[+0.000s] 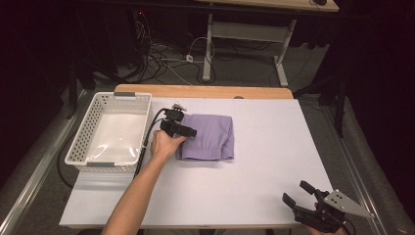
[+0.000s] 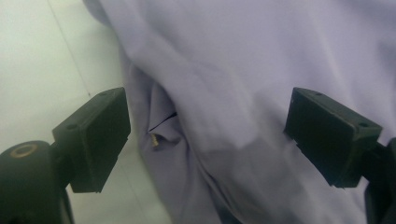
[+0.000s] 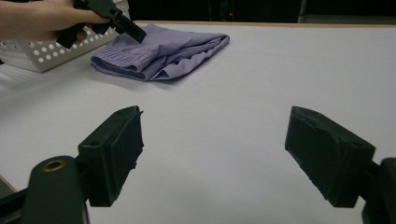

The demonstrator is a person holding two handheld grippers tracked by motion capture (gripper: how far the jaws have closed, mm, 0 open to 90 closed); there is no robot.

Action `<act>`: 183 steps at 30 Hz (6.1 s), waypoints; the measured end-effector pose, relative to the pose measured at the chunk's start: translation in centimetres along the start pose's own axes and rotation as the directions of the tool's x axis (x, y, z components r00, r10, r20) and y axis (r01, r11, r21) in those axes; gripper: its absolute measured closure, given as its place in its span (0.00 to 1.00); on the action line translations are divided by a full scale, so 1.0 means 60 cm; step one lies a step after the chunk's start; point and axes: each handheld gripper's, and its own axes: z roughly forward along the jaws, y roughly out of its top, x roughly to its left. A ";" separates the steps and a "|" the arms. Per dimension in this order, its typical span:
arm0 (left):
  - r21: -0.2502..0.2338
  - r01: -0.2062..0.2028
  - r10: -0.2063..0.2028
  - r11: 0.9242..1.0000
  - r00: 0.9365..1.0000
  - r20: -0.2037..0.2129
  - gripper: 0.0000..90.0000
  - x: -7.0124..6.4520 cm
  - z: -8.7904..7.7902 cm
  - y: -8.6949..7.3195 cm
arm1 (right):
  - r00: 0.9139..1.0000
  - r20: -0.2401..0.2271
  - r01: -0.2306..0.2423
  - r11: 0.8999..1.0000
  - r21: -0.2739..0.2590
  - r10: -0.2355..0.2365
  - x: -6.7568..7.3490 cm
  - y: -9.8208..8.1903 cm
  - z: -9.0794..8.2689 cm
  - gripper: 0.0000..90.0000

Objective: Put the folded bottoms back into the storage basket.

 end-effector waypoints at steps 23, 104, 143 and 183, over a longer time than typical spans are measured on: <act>0.050 -0.063 0.066 0.997 0.995 -0.074 0.25 -0.015 0.020 -0.004 | 1.000 -0.004 0.001 1.000 0.006 -0.001 0.000 0.000 0.002 0.22; -0.241 -0.167 0.224 0.956 0.946 0.235 0.91 -0.046 -0.254 0.001 | 1.000 -0.010 -0.002 1.000 0.008 0.003 0.000 0.000 0.002 0.23; -0.297 -0.127 0.195 0.946 0.958 0.211 0.91 0.015 -0.361 -0.050 | 1.000 -0.005 -0.002 1.000 0.011 0.002 0.001 0.000 0.002 0.23; -0.361 -0.017 0.073 0.932 0.987 0.141 0.90 0.111 -0.439 -0.100 | 1.000 0.001 -0.002 1.000 0.013 0.002 0.001 0.000 0.002 0.23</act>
